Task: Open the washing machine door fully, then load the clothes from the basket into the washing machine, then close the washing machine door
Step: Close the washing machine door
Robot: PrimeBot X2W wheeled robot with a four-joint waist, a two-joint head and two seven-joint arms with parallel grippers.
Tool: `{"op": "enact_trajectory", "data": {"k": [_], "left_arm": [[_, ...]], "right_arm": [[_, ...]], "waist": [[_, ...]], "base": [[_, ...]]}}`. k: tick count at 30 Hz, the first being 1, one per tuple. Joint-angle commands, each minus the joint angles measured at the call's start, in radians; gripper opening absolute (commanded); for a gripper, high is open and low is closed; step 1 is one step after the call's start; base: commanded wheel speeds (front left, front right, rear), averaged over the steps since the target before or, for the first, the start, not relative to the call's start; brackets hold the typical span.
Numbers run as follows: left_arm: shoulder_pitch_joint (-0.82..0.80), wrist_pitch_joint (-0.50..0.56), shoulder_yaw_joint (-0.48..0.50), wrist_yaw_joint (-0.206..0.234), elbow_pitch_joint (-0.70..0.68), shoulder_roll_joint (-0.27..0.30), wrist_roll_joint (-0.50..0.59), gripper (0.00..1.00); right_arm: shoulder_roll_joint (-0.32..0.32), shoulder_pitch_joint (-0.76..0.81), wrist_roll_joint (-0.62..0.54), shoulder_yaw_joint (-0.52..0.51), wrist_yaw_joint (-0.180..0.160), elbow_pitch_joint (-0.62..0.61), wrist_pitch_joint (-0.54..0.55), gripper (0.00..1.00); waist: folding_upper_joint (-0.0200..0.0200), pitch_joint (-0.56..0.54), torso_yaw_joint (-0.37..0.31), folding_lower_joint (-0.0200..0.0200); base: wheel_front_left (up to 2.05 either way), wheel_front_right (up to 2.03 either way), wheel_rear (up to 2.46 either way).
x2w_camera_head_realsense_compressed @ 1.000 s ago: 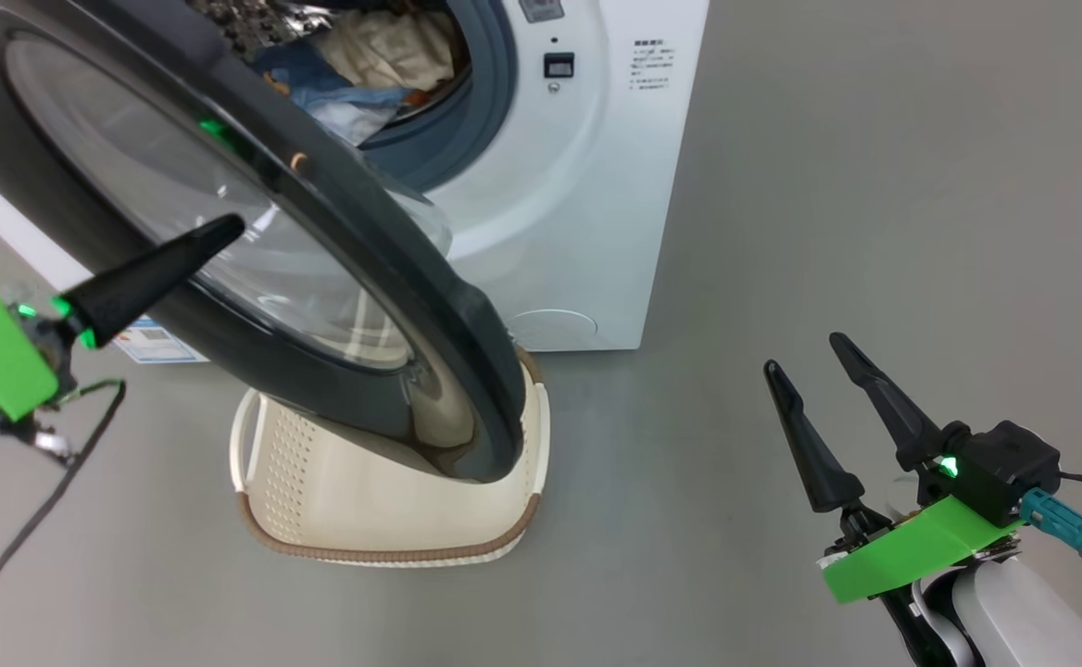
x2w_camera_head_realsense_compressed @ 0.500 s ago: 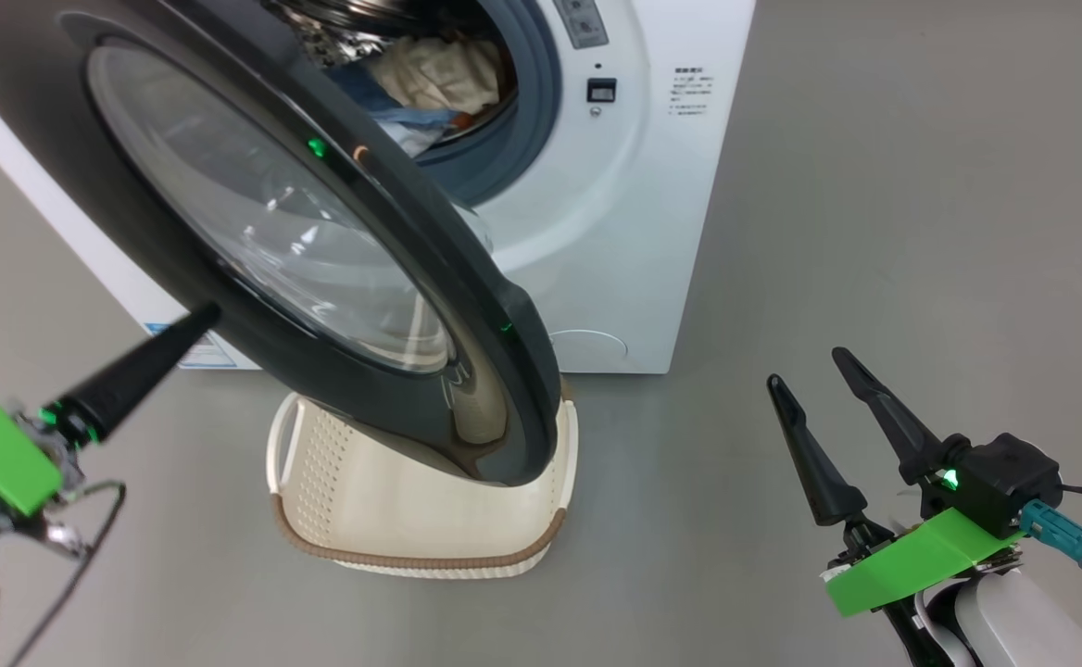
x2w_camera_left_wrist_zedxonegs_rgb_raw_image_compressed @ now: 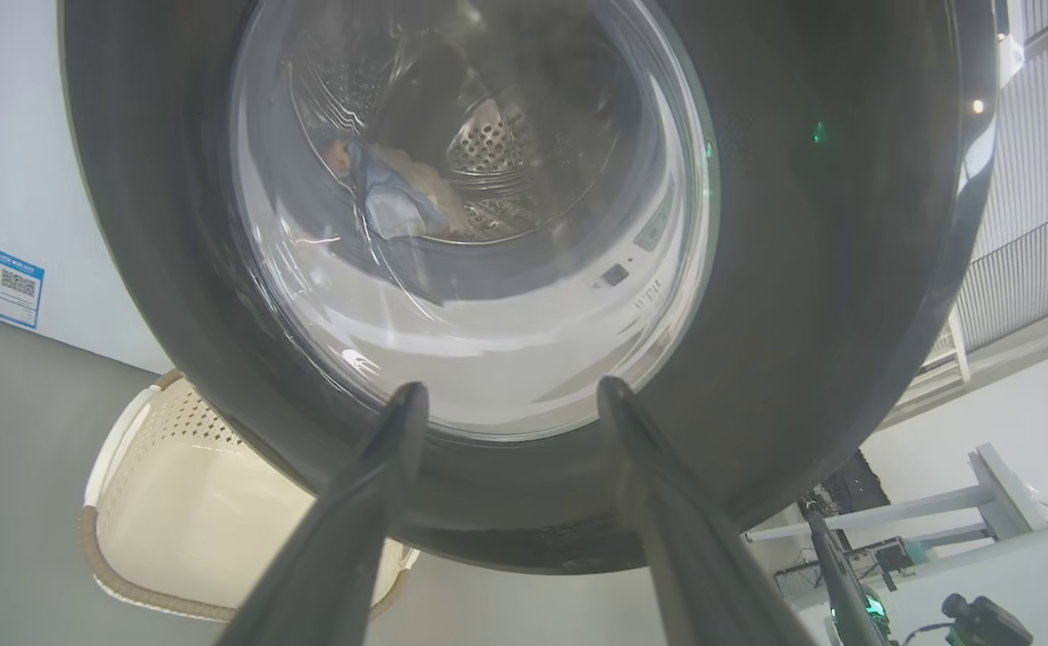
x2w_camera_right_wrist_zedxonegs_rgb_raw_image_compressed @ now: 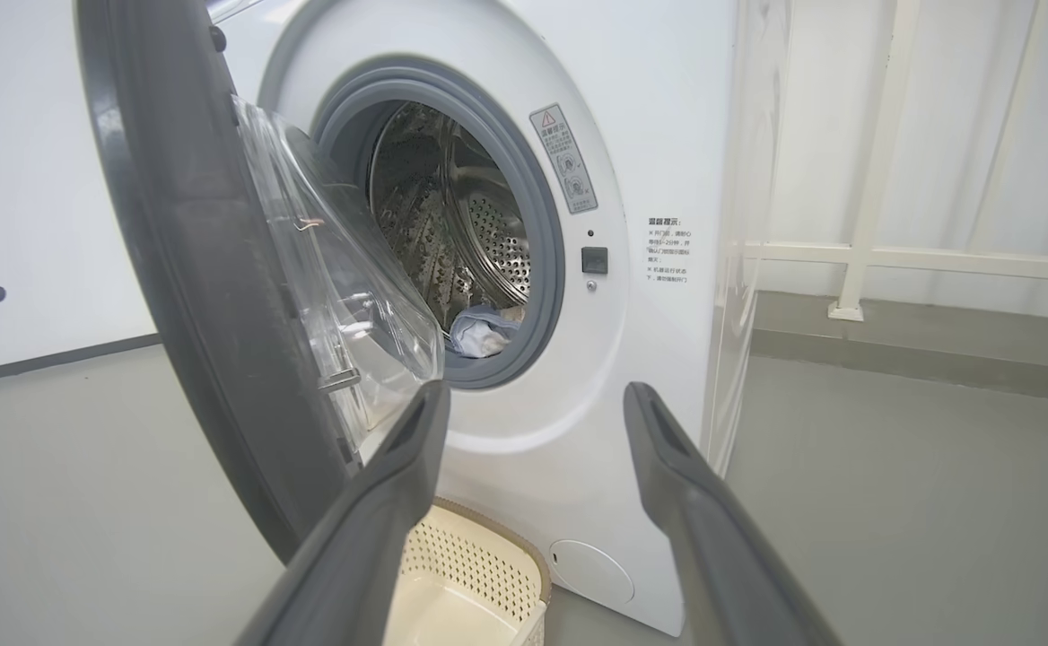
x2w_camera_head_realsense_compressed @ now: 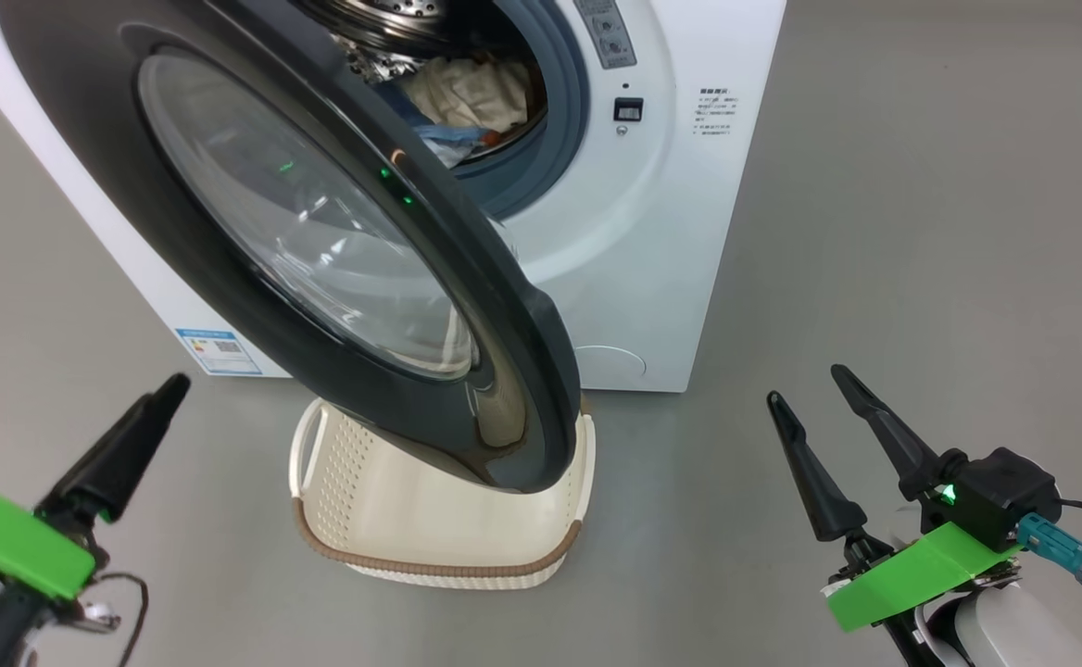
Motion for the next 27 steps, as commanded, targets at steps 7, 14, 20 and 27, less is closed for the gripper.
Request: {"op": "enact_trajectory", "data": {"k": [7, 14, 20, 27], "left_arm": [[0.038, -0.247, -0.016, -0.004, 0.012, 0.064, 0.076, 1.0], [0.06, -0.52, -0.148, -0.004, 0.091, 0.094, 0.19, 1.0], [0.052, -0.636, -0.225, -0.004, 0.178, 0.111, 0.278, 1.0], [0.068, -0.642, -0.081, -0.004, 0.196, 0.035, 0.489, 1.0]], "right_arm": [[-0.012, 0.013, -0.008, 0.015, 0.005, -0.018, -0.008, 1.0], [-0.011, 0.032, -0.006, 0.0, 0.005, -0.016, -0.008, 1.0], [-0.011, 0.049, -0.006, -0.016, 0.005, -0.017, -0.008, 1.0], [-0.012, 0.079, -0.008, -0.05, 0.005, -0.019, -0.008, 1.0]], "waist": [[0.0, -0.008, 0.006, 0.0], [0.0, -0.02, 0.0, 0.0], [0.0, -0.026, -0.012, 0.0], [0.0, -0.03, -0.03, 0.0]], "base": [[0.0, 0.0, 0.0], [0.0, 0.0, 0.0], [0.0, 0.0, 0.0], [0.0, 0.0, 0.0]]}}
